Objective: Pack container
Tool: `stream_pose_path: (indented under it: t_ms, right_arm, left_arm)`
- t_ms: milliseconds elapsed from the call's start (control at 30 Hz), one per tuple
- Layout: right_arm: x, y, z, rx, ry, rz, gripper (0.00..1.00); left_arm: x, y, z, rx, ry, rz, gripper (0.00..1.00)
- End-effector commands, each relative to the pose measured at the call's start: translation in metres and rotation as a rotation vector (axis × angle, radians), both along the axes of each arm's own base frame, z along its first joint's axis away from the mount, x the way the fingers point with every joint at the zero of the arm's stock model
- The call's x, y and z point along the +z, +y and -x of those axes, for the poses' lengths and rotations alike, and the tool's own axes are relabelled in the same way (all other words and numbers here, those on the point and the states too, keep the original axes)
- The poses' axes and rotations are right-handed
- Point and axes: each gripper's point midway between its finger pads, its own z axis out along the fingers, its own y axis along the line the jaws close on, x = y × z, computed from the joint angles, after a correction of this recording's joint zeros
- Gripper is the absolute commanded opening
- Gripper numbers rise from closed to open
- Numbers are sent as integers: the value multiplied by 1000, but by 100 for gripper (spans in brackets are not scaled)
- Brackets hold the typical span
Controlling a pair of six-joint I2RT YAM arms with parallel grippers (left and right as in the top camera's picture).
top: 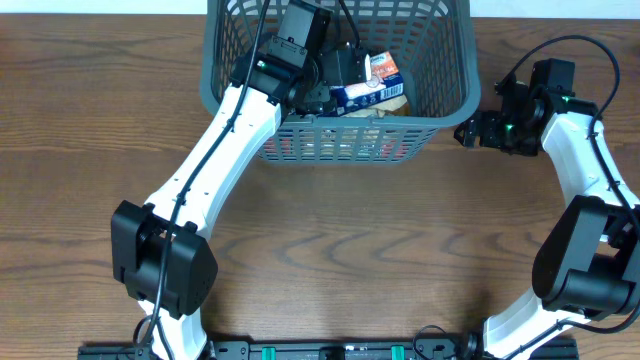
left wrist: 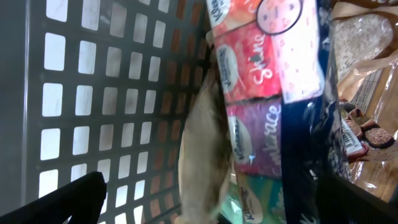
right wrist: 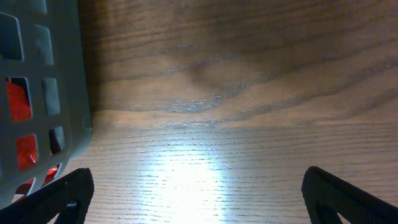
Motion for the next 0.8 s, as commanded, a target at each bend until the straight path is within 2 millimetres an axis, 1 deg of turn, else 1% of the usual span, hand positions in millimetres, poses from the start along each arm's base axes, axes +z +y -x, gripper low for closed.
stream_pose_path:
  t_ms: [0, 133, 267, 400, 467, 567, 600, 633, 700, 767]
  right_arm:
    - [-2, 4, 0, 26, 1, 2, 99]
    - [-1, 4, -1, 28, -2, 4, 99]
    - [0, 2, -6, 27, -24, 8, 99]
    - [7, -3, -17, 27, -76, 23, 99]
    - [14, -8, -27, 21, -121, 33, 99]
    - [33, -16, -50, 14, -228, 59, 99]
    - [43, -19, -58, 18, -275, 72, 99]
    - [58, -23, -69, 18, -333, 93, 99]
    - [81, -28, -82, 8, -403, 125, 99]
    - [111, -34, -94, -1, -485, 158, 99]
  left_arm:
    - [9, 5, -8, 38, -27, 10, 99]
    - [24, 9, -21, 167, -45, 149, 99]
    - [41, 21, -33, 263, -70, 253, 99]
    - [54, 40, -42, 372, -75, 354, 98]
    - [61, 52, -47, 436, -78, 414, 99]
    - [76, 73, -58, 524, -106, 510, 99]
    - [82, 80, -62, 548, -120, 540, 99]
    - [90, 89, -65, 574, -138, 574, 98]
    - [104, 101, -69, 591, -178, 604, 99]
    - [117, 113, -70, 602, -214, 622, 99]
